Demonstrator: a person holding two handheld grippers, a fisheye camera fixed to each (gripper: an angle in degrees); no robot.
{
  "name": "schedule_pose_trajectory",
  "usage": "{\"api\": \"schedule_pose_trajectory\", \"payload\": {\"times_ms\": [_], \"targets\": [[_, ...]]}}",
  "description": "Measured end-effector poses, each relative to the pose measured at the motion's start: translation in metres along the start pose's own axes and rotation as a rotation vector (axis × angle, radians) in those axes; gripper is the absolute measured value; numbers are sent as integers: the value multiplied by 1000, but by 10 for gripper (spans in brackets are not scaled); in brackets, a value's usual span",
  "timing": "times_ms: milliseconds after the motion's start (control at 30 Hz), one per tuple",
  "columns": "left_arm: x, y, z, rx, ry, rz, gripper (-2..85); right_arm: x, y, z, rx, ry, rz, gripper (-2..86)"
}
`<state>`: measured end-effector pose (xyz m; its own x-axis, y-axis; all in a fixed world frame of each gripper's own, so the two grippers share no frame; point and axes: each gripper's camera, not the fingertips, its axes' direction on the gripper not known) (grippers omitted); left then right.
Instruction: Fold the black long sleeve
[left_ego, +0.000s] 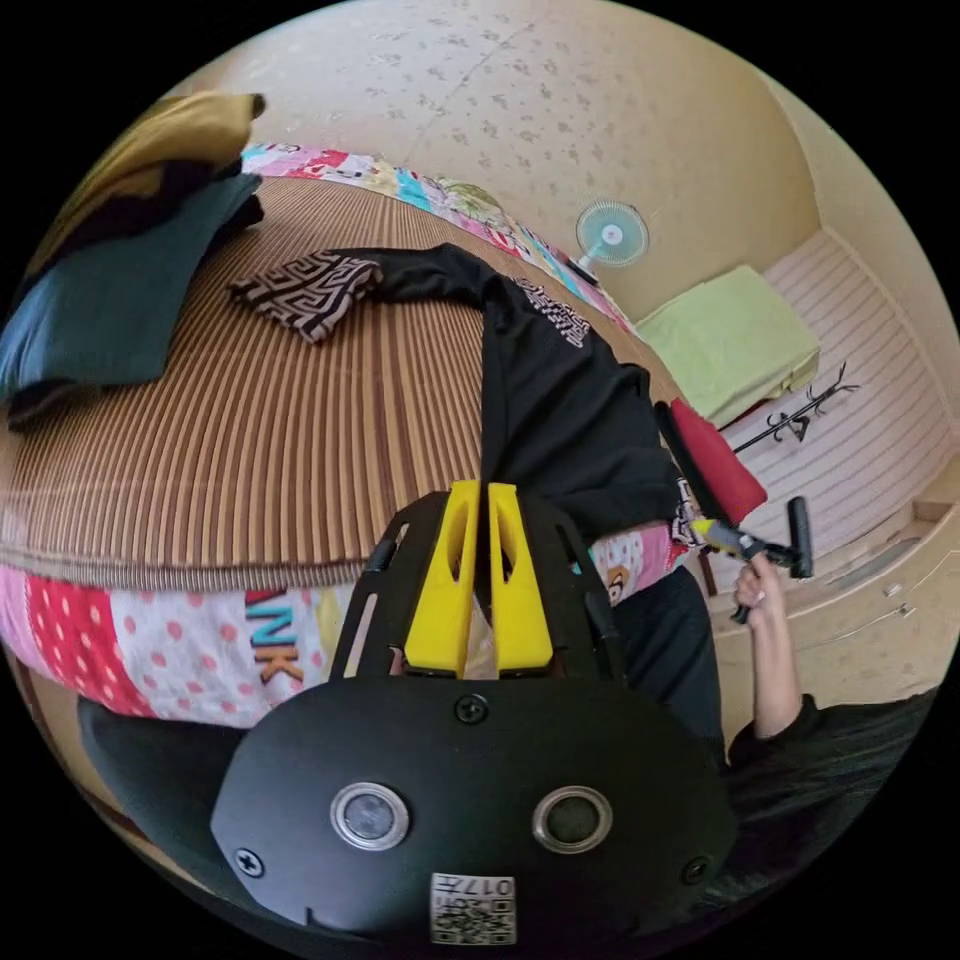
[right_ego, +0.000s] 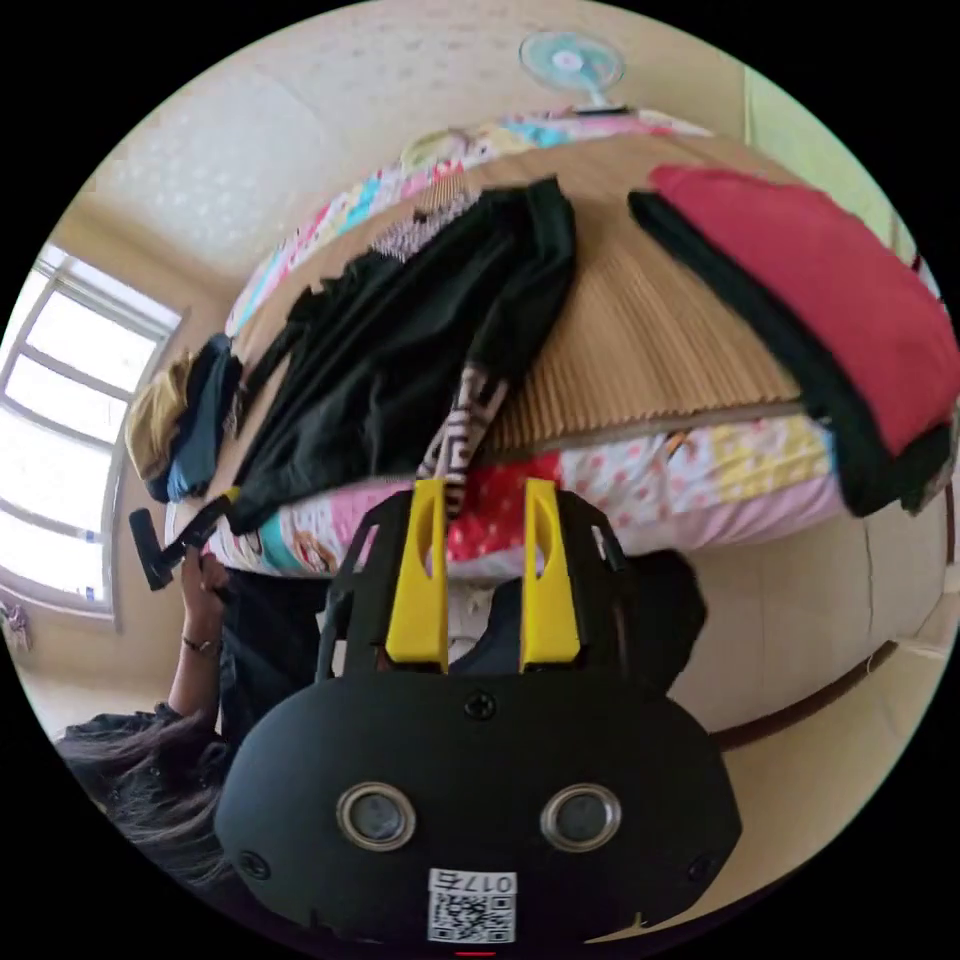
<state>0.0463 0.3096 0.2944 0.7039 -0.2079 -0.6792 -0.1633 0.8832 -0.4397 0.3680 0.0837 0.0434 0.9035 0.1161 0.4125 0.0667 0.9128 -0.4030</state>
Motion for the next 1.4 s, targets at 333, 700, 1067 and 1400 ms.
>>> {"api": "schedule_pose_trajectory", "payload": {"times_ms": [333,700,1067,1400], "targets": [[-38,70,-79,-30,138,-64,0,96,83,-186,660,517,455,42],[-55,112,-114,-41,147,-102,-2,-26,32,10,281,-38,-141,94],[-62,127,-168,-279,310,68,-5,26,92,-27,-271,69,-336,26],[-80,96,-255,83,-83,-42,65,-2,96,-42,88,252,-270,20]]}}
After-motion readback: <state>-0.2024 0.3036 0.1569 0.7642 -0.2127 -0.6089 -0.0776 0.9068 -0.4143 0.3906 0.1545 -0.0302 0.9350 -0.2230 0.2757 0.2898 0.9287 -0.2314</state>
